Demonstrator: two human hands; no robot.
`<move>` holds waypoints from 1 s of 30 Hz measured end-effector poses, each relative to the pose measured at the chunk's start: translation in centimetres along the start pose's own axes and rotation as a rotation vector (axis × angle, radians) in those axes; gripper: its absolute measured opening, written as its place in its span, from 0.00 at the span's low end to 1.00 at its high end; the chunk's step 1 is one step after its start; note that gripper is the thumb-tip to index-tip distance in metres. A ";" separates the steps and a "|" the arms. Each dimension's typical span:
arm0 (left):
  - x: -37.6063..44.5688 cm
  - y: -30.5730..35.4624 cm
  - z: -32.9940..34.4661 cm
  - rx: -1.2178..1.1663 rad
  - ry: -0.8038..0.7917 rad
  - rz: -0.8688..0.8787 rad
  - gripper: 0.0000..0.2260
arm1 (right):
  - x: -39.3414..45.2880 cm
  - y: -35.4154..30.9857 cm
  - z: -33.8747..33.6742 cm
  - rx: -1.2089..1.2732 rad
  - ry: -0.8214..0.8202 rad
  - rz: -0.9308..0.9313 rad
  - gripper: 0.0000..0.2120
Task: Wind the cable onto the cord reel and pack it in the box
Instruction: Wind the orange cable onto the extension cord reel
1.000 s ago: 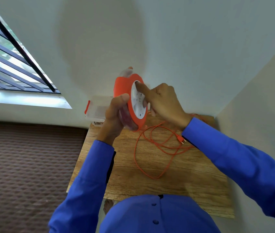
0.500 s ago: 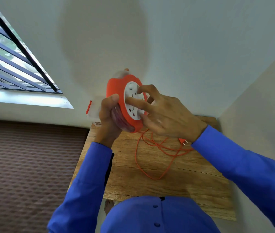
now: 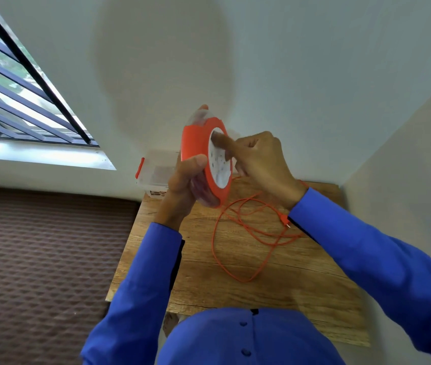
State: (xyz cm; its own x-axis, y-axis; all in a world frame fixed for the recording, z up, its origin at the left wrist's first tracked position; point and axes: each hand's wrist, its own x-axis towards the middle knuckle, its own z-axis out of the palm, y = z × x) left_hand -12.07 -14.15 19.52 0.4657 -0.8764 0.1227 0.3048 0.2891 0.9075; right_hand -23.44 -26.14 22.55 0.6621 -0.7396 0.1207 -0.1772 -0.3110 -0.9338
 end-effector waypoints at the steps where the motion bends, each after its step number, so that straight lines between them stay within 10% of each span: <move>1: 0.1 0.1 0.2 0.023 0.006 0.001 0.56 | 0.1 -0.1 0.1 0.057 -0.019 0.120 0.35; 6: 0.5 0.5 -0.3 0.040 -0.010 0.003 0.42 | 0.5 -0.8 -0.1 0.078 -0.219 0.356 0.33; 12: 0.5 0.8 0.0 -0.021 -0.034 0.103 0.26 | -1.2 -0.4 -0.4 -0.440 -0.021 -0.364 0.13; 18: 0.5 0.2 0.0 -0.131 0.003 0.101 0.33 | -1.3 0.5 -2.1 -0.675 -0.246 -0.679 0.22; 30: 0.9 0.2 0.6 -0.038 -0.038 0.075 0.30 | 0.2 -0.6 -2.7 -0.387 -0.126 -0.390 0.26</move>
State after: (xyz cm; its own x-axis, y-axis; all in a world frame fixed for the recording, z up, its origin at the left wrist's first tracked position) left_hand -12.09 -15.10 20.05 0.4572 -0.8653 0.2056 0.3021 0.3686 0.8791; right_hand -25.18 -27.69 23.99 0.8095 -0.4567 0.3690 -0.1403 -0.7607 -0.6337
